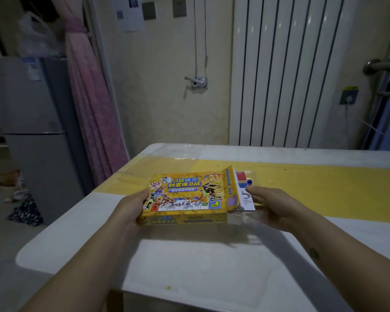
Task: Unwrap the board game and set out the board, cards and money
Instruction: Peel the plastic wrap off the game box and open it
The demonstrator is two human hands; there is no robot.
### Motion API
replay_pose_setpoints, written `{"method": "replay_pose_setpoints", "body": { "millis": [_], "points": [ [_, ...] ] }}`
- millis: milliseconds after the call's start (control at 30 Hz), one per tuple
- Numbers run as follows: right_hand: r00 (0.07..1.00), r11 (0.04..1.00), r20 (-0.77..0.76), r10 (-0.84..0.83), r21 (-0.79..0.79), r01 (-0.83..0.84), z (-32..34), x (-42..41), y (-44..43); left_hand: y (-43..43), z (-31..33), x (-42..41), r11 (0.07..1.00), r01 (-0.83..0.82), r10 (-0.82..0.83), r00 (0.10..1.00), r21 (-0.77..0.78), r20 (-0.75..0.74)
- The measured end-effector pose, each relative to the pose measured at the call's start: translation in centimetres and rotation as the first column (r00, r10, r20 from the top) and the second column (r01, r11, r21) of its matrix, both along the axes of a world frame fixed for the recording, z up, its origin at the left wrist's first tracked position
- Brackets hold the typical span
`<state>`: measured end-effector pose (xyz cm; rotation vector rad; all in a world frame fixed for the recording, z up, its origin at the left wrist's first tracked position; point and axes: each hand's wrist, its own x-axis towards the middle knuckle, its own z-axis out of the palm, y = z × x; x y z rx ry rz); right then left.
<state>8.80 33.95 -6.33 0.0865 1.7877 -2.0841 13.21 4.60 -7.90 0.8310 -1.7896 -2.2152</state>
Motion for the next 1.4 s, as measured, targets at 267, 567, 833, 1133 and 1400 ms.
{"method": "replay_pose_setpoints", "body": {
  "millis": [267,567,833,1133,1400],
  "points": [
    [0.995,0.995,0.018,-0.101,-0.013,0.101,0.1,0.4,2.3,-1.1,0.0,0.6,0.997,-0.069,0.069,0.998,0.041,0.006],
    [0.981,0.972,0.036,-0.192,-0.135,0.195,1.0,2.2,3.3,-5.8,0.2,3.1,0.949,-0.271,0.278,0.96,0.16,-0.023],
    [0.962,0.937,0.024,-0.274,-0.218,0.272,2.1,2.1,0.3,-6.8,-1.0,0.9,0.857,-0.394,0.475,0.855,0.332,-0.21],
    [0.97,0.942,0.046,-0.241,-0.228,0.245,2.4,-1.6,-3.5,-4.8,-0.1,-6.1,0.836,-0.407,0.496,0.847,0.367,-0.193],
    [0.988,0.963,0.038,-0.151,-0.222,0.156,2.5,-2.9,-6.1,-6.7,-1.4,-8.0,0.838,-0.267,0.352,0.931,-0.476,0.097]
  ]
}}
